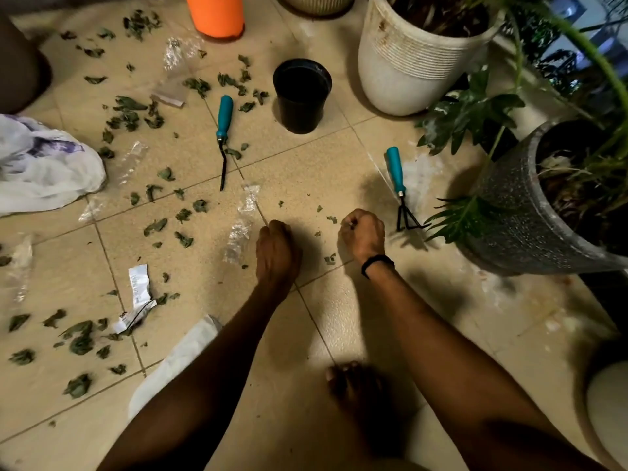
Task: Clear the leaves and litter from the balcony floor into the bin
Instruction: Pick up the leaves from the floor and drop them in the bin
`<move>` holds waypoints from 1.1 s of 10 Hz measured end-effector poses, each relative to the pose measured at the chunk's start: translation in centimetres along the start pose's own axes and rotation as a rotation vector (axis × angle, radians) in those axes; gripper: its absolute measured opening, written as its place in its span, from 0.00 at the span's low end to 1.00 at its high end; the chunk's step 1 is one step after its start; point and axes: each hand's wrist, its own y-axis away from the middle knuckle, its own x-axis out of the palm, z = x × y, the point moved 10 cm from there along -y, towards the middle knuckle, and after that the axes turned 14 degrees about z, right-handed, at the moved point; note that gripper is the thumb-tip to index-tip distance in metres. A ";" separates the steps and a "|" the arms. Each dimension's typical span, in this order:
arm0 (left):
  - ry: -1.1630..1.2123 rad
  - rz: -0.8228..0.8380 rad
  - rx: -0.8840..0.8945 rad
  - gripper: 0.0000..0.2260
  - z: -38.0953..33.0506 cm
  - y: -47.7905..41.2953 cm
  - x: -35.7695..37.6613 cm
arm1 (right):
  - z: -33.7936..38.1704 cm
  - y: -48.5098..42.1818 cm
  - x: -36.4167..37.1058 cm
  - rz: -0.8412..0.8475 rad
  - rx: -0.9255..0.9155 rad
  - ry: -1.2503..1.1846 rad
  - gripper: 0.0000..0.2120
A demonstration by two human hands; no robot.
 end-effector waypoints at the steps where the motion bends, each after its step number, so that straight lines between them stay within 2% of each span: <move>1: -0.091 0.070 0.038 0.14 -0.1 1.0 1.2 | 1.3 -1.0 0.1 0.089 -0.052 0.060 0.13; 2: -0.099 0.139 0.022 0.18 -0.3 0.8 2.9 | 2.7 -0.9 1.6 0.164 -0.145 0.205 0.16; 3: -0.100 0.212 -0.014 0.19 -1.5 0.2 3.5 | 3.5 -0.4 3.0 0.133 -0.225 0.273 0.15; 4: -0.153 0.213 0.068 0.19 -2.6 -0.7 4.8 | 3.6 -0.7 2.8 0.122 -0.204 0.243 0.13; 5: -0.188 0.232 0.094 0.13 -2.9 -1.7 6.0 | 2.6 -1.7 0.7 0.060 -0.083 -0.008 0.06; 6: -0.173 0.201 0.110 0.09 -3.0 -1.7 5.9 | 2.4 -2.8 -0.1 0.063 -0.041 -0.136 0.08; 7: 0.028 0.090 0.073 0.09 -2.9 -1.5 4.2 | 4.7 -3.3 0.8 0.124 -0.160 -0.023 0.11; 8: 0.242 -0.022 -0.020 0.05 -0.8 -2.0 2.1 | 6.5 -3.0 3.0 0.181 -0.263 0.166 0.11; 9: 0.145 -0.087 0.018 0.12 0.0 -3.1 -0.3 | 6.9 -2.7 3.2 0.163 -0.261 0.203 0.09; 11: -0.120 -0.092 0.141 0.15 -0.5 -6.5 -1.9 | 3.5 -2.7 1.8 0.359 0.062 -0.168 0.08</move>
